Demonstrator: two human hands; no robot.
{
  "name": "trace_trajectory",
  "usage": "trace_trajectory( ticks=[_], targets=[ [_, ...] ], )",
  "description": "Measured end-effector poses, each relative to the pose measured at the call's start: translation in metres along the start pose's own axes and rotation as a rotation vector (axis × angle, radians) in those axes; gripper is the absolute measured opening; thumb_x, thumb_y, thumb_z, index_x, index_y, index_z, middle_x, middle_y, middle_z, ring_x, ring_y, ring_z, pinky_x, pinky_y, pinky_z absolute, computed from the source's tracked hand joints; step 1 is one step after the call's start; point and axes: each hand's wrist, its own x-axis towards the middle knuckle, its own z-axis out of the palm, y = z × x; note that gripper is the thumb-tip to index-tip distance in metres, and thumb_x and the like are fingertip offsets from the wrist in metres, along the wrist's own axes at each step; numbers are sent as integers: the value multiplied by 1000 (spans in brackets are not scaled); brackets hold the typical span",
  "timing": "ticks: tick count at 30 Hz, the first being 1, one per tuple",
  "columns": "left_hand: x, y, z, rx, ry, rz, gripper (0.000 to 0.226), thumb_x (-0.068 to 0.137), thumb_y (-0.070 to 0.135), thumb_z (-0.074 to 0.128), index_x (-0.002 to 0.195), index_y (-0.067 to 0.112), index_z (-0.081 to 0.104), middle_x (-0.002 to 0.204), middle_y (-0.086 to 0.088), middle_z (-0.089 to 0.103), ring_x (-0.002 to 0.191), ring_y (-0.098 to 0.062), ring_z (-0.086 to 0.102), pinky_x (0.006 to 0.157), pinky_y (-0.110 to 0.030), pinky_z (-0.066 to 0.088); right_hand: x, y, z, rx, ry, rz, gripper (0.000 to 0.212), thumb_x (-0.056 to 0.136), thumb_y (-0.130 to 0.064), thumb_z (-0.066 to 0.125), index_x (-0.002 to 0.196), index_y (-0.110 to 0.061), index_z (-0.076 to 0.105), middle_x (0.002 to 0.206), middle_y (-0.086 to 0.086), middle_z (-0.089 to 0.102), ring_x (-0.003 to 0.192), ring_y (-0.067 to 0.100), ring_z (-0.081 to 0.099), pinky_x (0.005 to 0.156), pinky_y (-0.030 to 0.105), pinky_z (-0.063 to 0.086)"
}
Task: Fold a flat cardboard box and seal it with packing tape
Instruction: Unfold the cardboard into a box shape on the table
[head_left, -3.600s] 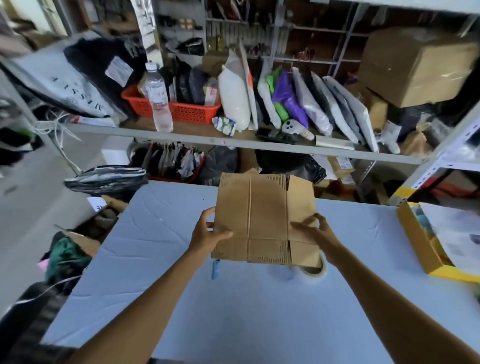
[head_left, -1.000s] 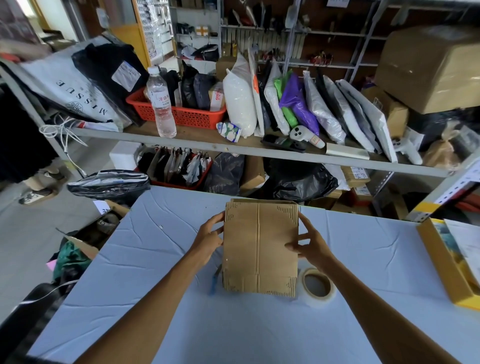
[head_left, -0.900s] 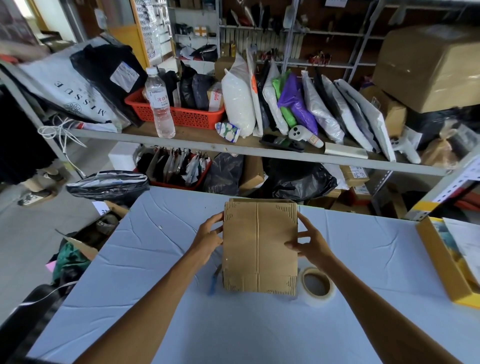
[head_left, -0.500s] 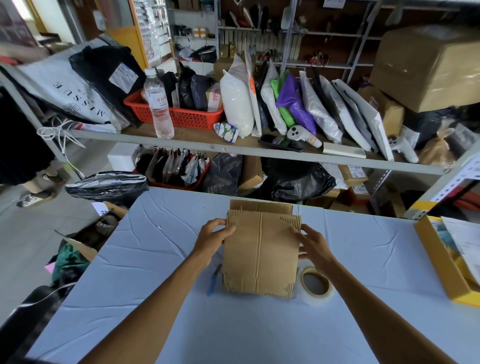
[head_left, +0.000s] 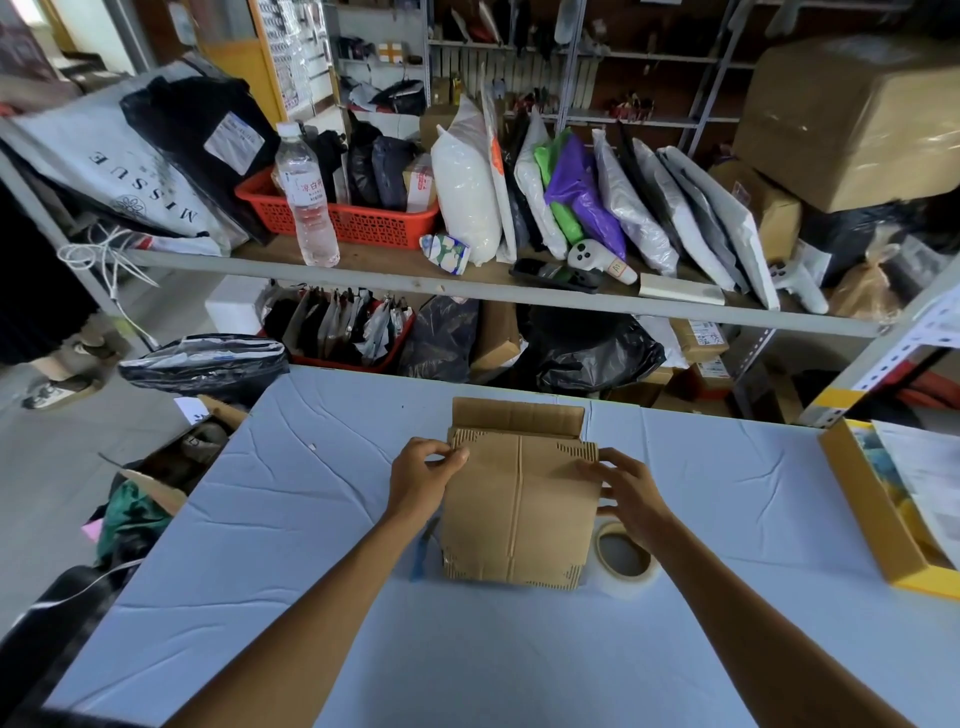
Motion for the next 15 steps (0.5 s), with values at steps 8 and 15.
trace_trajectory(
  ticks=[8,15],
  targets=[
    [1,-6,-14,-143,-79,-42,68,76,29,79,136,28,48,138,7,50,109,-18,61,96,-38,51,-6,-14,-9,-151,-145,-10,58,87,2,62,131,-31,44,93,19,60,90,31,63,71,37,53],
    [-1,-10,-14,-195,-197,-53,73,76,4,77,131,41,47,126,-2,61,95,-20,67,89,-36,55,-8,-17,-1,-311,-148,-10,91,85,2,66,144,-33,7,90,14,58,76,21,63,51,21,51]
  ],
)
